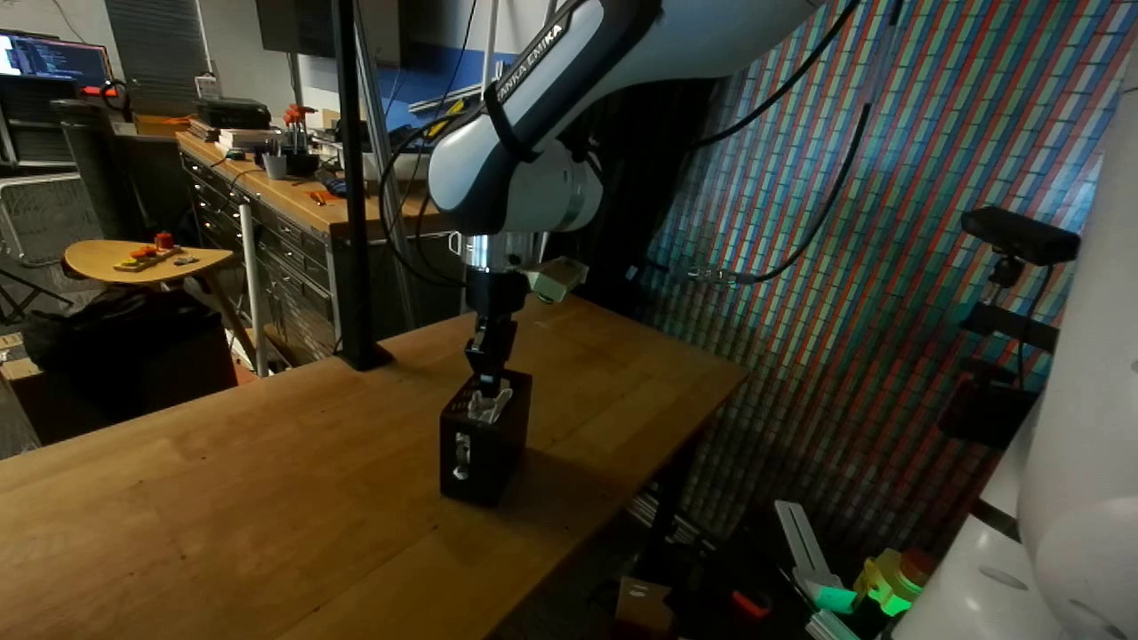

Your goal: Put the towel inside the box

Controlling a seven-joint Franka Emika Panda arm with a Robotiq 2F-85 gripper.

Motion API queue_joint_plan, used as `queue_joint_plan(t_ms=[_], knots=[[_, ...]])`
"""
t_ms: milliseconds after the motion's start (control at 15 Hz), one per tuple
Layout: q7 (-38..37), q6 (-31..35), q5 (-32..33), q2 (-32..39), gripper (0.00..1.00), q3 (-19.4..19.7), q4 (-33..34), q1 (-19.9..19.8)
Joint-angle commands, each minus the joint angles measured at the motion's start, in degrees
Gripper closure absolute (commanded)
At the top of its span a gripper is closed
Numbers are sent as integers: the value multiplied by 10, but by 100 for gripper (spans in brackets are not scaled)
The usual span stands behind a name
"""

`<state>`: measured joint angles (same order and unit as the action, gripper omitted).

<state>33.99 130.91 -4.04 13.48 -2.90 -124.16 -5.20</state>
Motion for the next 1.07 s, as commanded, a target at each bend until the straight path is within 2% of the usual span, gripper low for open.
queue_joint_plan(t_ms=[0, 600, 1000], knots=[[14, 23, -24, 11, 100, -7, -6, -1], [49, 53, -48, 53, 100, -20, -7, -13], [89, 81, -95, 93, 100, -37, -10, -31]])
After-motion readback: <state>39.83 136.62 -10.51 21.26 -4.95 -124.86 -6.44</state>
